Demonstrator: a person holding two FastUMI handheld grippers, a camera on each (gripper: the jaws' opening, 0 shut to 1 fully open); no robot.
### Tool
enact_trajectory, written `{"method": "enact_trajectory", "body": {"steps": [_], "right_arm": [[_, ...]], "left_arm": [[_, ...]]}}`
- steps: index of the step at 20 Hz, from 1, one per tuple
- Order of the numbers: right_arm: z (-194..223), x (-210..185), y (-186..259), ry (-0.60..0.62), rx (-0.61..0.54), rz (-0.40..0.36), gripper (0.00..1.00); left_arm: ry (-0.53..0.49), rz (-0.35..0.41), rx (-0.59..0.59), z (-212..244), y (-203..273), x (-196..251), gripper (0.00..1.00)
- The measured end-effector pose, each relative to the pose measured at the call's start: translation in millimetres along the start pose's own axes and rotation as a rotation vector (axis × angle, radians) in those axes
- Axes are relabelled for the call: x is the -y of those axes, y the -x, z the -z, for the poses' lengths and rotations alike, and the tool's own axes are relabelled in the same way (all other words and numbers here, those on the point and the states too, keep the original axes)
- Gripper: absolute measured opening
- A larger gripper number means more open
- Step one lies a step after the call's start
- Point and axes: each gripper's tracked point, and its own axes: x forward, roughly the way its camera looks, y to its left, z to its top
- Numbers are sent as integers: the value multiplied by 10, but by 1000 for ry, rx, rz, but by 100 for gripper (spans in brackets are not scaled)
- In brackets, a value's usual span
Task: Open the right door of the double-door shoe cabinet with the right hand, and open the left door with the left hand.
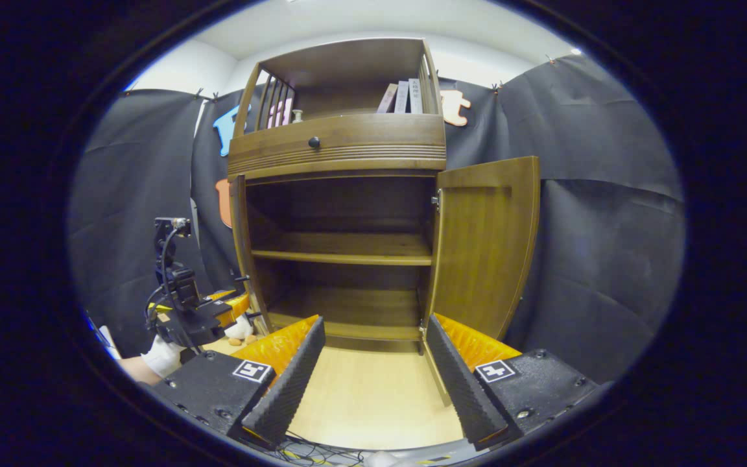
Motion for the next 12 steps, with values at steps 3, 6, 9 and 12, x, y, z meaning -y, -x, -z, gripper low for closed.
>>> {"method": "enact_trajectory", "body": {"steps": [3, 6, 9, 12], "right_arm": [[34, -70, 2, 0, -2, -20, 99], [43, -145, 13, 6, -2, -40, 99], [49, -221, 25, 4, 1, -59, 99], [74, -291, 38, 9, 1, -77, 99]], "left_arm": [[4, -23, -1, 28, 129, -134, 16], [11, -54, -6, 41, 248, -278, 15], [22, -85, -12, 56, 359, -449, 15], [33, -150, -9, 75, 480, -710, 4]]}}
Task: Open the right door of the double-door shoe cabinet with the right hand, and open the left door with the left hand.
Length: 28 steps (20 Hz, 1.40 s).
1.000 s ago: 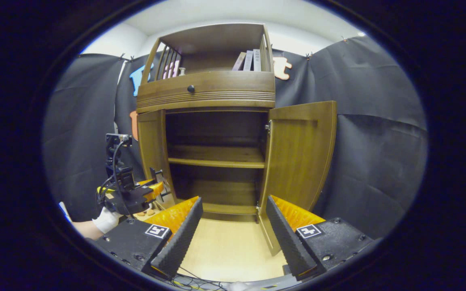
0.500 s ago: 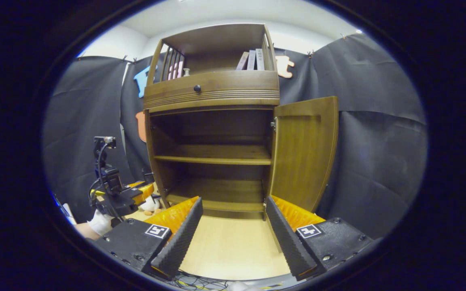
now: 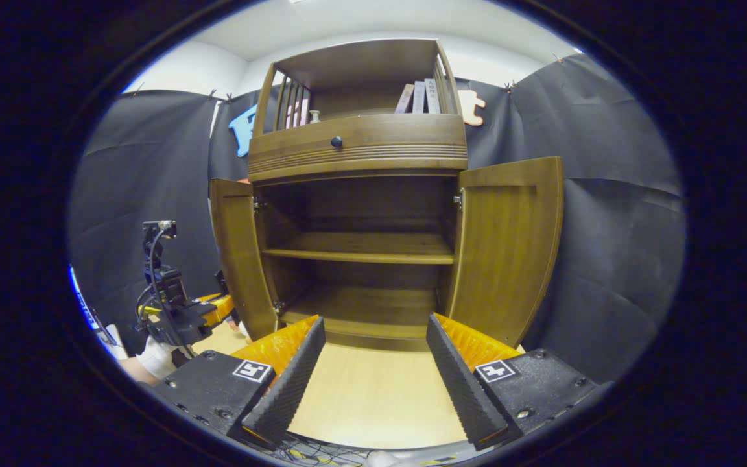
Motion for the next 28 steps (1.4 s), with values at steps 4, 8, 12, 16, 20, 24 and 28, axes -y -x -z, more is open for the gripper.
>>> {"method": "enact_trajectory", "body": {"steps": [4, 8, 12, 16, 20, 24, 28], "right_arm": [[42, -99, -27, 2, -11, -26, 99], [52, -143, -49, 7, -12, -36, 99], [66, -138, -78, 6, -21, -33, 100], [92, -143, -119, 14, -32, -33, 99], [108, -202, -140, 20, -42, -48, 99], [99, -269, -156, 32, -44, -68, 99], [85, -287, -156, 34, -43, -78, 99]], "left_arm": [[-16, -28, 11, 5, 39, -319, 0], [-47, -19, 45, -95, 51, -595, 0], [-54, 48, 79, -170, -7, -712, 0], [-73, 98, 91, -185, -29, -795, 0], [-45, 142, 86, -188, -59, -916, 0], [-65, 195, 75, -192, -81, -1046, 0], [-59, 252, 60, -192, -117, -1178, 0]]}}
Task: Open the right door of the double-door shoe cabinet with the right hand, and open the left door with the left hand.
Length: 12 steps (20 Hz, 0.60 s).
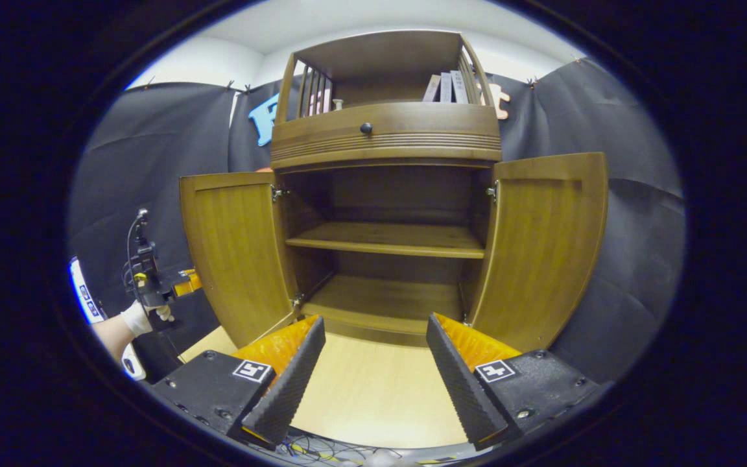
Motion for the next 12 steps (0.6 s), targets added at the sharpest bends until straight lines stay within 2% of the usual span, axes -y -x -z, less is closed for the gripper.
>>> {"method": "enact_trajectory", "body": {"steps": [2, 3, 4, 7, 11, 12], "right_arm": [[17, 3, -2, 5, -5, 2, 100], [28, -6, 6, 8, -8, 1, 100], [31, -11, 12, 12, -11, 0, 100], [37, -34, 18, 19, -15, -6, 99], [32, -53, 28, 35, -13, -10, 99], [33, -50, 32, 35, -12, -10, 100]], "left_arm": [[-4, 30, -6, 7, -9, -46, 0], [-9, 45, -9, 6, -11, -59, 7], [-12, 58, -13, 12, -8, -85, 0], [-40, 101, -38, 31, -35, -55, 1], [-42, 98, -70, 105, 31, -67, 5], [-41, 99, -80, 138, 82, -71, 8]]}}
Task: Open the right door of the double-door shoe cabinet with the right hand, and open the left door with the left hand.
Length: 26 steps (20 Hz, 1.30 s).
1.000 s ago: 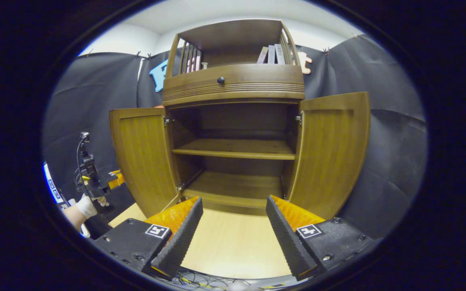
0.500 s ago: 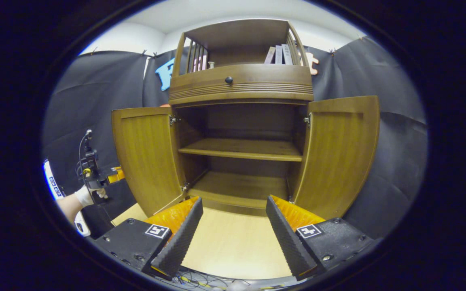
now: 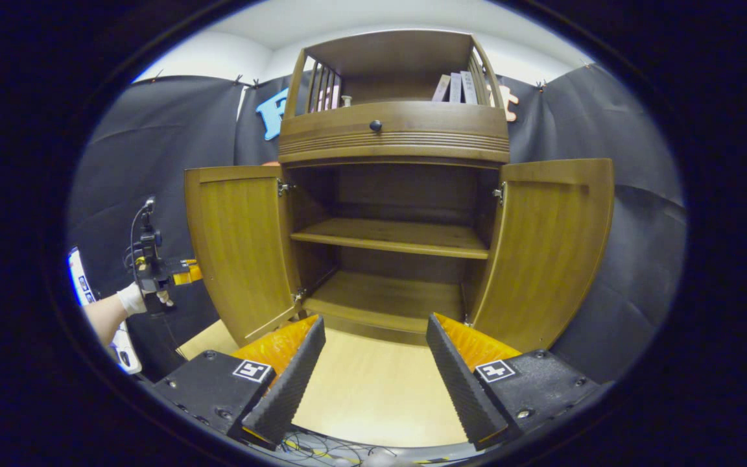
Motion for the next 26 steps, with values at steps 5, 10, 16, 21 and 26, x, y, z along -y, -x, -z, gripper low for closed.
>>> {"method": "enact_trajectory", "body": {"steps": [5, 10, 16, 21, 26], "right_arm": [[-1, 38, -4, -17, 2, -1, 99], [-6, 88, -39, -24, 20, 0, 99], [-58, 277, -108, -48, 52, 28, 100], [-177, 542, -98, -66, 95, 74, 100], [-310, 770, 8, -117, 131, 102, 99]], "left_arm": [[27, -12, -31, 141, 261, -25, 31], [28, -124, -43, 122, 665, -120, 98], [34, -298, 14, -359, 1060, 52, 98], [-33, -356, 53, -1010, 1129, 437, 96], [28, -356, 127, -1568, 904, 875, 100]]}}
